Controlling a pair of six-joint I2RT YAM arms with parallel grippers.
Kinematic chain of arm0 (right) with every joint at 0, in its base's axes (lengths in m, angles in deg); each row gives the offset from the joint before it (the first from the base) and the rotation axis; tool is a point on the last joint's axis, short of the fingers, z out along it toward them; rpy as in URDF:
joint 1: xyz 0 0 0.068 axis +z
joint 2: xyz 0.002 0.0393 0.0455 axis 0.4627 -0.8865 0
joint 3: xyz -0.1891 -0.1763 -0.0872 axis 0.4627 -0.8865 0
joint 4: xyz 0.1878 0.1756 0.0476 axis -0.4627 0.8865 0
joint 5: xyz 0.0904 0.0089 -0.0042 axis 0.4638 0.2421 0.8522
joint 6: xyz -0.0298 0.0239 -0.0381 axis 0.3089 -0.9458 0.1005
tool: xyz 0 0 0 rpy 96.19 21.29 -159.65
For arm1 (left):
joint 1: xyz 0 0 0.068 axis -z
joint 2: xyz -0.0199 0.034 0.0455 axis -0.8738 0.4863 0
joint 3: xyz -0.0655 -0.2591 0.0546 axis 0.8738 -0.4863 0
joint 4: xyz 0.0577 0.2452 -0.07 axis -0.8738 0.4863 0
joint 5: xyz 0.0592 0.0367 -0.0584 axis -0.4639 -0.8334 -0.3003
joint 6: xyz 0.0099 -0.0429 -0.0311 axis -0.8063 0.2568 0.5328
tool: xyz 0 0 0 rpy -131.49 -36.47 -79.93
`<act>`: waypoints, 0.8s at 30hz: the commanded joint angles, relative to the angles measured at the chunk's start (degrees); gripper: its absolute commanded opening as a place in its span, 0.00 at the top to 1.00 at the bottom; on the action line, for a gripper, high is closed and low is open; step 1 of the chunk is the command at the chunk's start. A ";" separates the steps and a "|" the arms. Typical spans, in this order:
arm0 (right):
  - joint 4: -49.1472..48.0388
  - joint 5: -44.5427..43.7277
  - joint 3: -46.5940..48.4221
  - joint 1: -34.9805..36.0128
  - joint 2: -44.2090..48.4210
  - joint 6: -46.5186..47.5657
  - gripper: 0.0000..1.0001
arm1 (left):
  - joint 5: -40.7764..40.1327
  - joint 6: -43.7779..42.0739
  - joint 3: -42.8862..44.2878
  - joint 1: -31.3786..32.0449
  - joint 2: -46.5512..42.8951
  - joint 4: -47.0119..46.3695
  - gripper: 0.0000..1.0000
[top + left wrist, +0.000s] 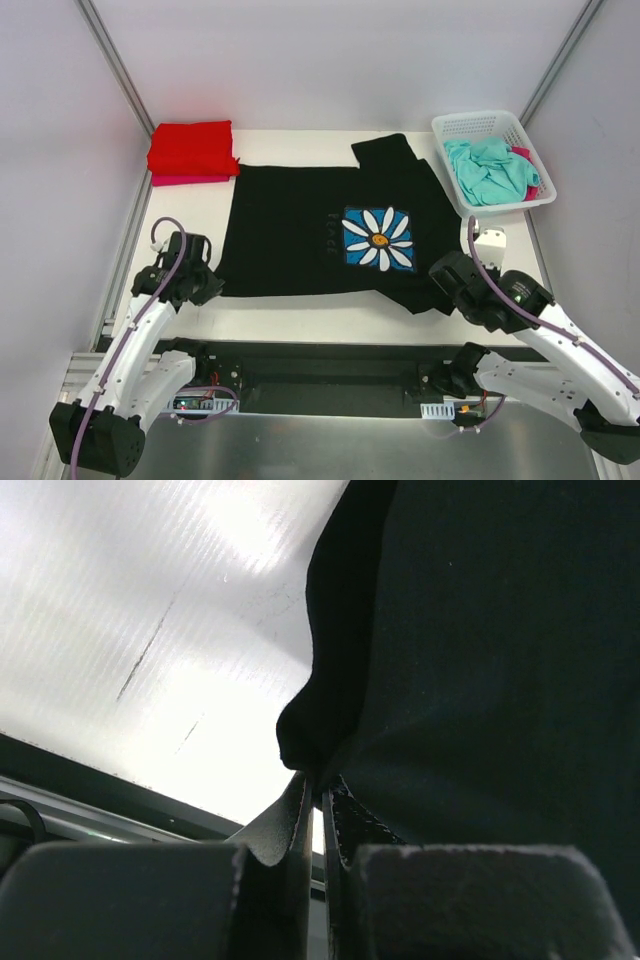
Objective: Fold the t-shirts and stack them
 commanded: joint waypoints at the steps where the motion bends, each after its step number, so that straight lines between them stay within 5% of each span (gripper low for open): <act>1: 4.86 0.36 2.74 0.75 0.89 -0.71 0.99 | -0.13 0.04 2.91 -0.18 -2.07 3.75 1.00; 24: 3.38 -3.33 7.14 0.84 -5.25 4.04 0.99 | -1.54 -3.12 15.39 -0.18 6.62 4.81 1.00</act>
